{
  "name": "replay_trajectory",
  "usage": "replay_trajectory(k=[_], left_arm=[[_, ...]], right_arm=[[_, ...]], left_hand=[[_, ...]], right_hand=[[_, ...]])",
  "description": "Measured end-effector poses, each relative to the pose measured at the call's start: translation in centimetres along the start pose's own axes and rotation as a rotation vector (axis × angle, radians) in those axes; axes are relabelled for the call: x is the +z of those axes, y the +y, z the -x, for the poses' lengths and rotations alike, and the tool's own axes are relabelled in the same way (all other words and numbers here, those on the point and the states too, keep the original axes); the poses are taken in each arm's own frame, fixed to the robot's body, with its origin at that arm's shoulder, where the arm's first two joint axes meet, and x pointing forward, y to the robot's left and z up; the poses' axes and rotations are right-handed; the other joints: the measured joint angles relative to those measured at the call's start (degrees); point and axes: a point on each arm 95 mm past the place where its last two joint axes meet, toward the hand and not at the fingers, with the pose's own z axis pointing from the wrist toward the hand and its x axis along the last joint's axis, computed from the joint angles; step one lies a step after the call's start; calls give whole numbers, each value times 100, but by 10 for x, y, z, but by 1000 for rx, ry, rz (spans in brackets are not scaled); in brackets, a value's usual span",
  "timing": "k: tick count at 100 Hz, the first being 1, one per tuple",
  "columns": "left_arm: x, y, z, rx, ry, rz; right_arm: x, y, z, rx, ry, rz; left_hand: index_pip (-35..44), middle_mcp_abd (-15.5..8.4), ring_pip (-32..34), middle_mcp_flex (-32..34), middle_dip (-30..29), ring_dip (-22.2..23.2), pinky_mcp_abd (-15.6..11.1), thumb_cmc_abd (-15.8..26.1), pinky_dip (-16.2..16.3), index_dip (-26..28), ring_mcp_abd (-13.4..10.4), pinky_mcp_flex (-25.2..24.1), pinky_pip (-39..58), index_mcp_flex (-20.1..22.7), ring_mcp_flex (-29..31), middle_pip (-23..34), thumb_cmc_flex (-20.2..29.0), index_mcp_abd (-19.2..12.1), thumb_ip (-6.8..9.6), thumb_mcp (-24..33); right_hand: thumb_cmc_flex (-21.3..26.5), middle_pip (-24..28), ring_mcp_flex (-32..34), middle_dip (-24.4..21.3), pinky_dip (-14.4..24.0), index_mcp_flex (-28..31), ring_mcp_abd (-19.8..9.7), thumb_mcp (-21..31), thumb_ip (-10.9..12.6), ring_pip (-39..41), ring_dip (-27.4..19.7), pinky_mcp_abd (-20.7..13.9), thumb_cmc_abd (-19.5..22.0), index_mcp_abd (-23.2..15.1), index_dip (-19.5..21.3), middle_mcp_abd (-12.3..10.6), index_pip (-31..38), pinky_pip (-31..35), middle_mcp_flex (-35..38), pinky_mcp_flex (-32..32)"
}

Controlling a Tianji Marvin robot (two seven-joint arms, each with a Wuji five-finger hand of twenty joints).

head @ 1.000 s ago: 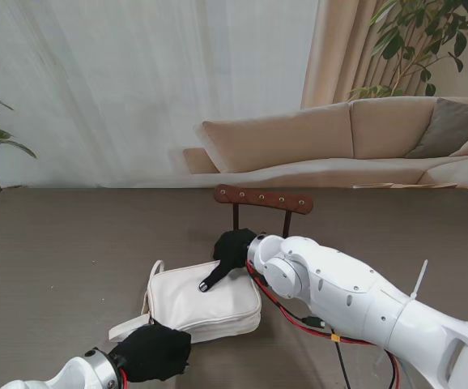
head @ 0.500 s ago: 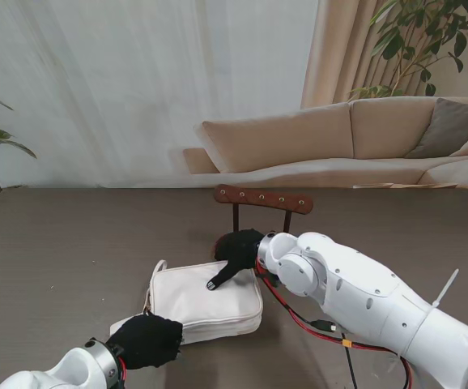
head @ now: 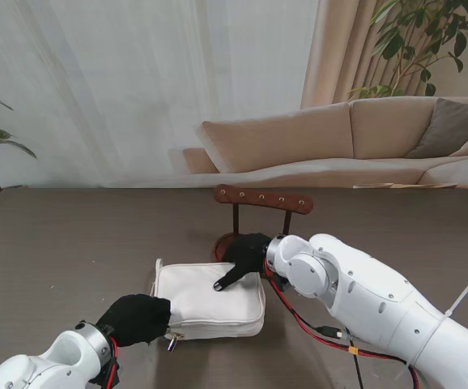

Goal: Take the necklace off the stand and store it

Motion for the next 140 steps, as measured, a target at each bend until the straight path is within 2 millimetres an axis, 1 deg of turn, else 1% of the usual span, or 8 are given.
replay_trajectory(k=[27, 41, 59, 87, 101, 113, 127, 140], left_arm=[[17, -6, 8, -33, 7, -46], [16, -7, 6, -28, 22, -25], [8, -4, -3, -65, 48, -3], [-3, 3, -26, -66, 101, 57], [2, 12, -35, -89, 115, 81], [15, 21, -33, -88, 110, 97], [24, 25, -31, -74, 94, 103], [31, 30, -30, -18, 78, 82]], right_arm=[[-7, -7, 1, 36, -4, 10], [-6, -7, 0, 32, -5, 14], [-4, -7, 1, 27, -8, 13], [2, -7, 4, 29, -23, -4], [2, -7, 5, 38, -34, -4], [2, -7, 5, 44, -36, -3], [2, -7, 5, 47, -36, 0], [1, -8, 5, 55, -39, -1]], left_hand=[[0, 215, 0, -7, -9, 0, 10, -1, 0, 0, 26, 0, -1, 2, 0, 3, 0, 0, 0, 0], [0, 149, 0, -76, -35, -1, 14, -1, 0, 0, 28, 0, -1, 2, 0, -64, 0, 0, 0, 0], [0, 173, 0, -136, -67, -2, 68, -1, 0, 0, 88, 0, -1, 3, 0, -232, 0, 0, 0, 0], [0, 174, 0, -155, -68, -2, 68, -2, 0, 0, 81, 0, -1, 3, 0, -232, 0, 61, 0, 0], [1, 300, 0, -121, -69, -2, 81, 6, 0, 0, 81, -65, 48, 4, 0, -220, 4, 277, 4, 11], [2, 310, -22, -118, -80, -15, 250, 9, 0, 0, 81, -17, 389, 53, 17, -166, 4, 288, 5, 12], [2, 310, -540, -111, -365, -369, 250, 9, -1, 0, 134, 59, 463, 60, 119, -399, 4, 277, 5, 12], [2, 280, -1157, -110, -765, -872, 231, 9, -154, 0, 178, 149, 470, 60, 144, -683, 4, 226, 5, 18]], right_hand=[[137, 0, 0, 0, -1, -5, -4, 1, 38, -15, 1, 0, -7, 90, 0, 33, -15, 0, 0, 0], [126, 0, 0, 0, -1, -94, -10, 1, 39, -25, 1, 0, -7, 92, 60, 34, -79, 0, 0, 0], [57, 74, 0, -2, -2, -613, -10, 1, 46, -57, 1, 0, 40, -123, 62, 43, -567, 0, -70, 0], [-204, 210, -2, -4, -2, -665, -113, 1, 50, -177, 0, 0, 27, -152, 16, 43, -636, 0, -127, 0], [-220, 210, -2, -48, -2, -665, -124, -4, 50, -233, 0, 0, -16, -156, -36, 40, -636, 0, -128, 0], [-221, 210, -2, -54, -2, -665, -124, -4, 50, -233, 0, 0, -17, -156, -86, 40, -628, 0, -128, 0], [-221, 212, -2, -54, -2, -665, -124, -4, 50, -233, 0, 0, -17, -156, -129, 40, -623, 0, -128, 0], [-218, 213, -2, -54, -2, -666, -124, -4, 50, -223, 0, 0, 55, -155, -143, 40, -599, 0, -128, 0]])
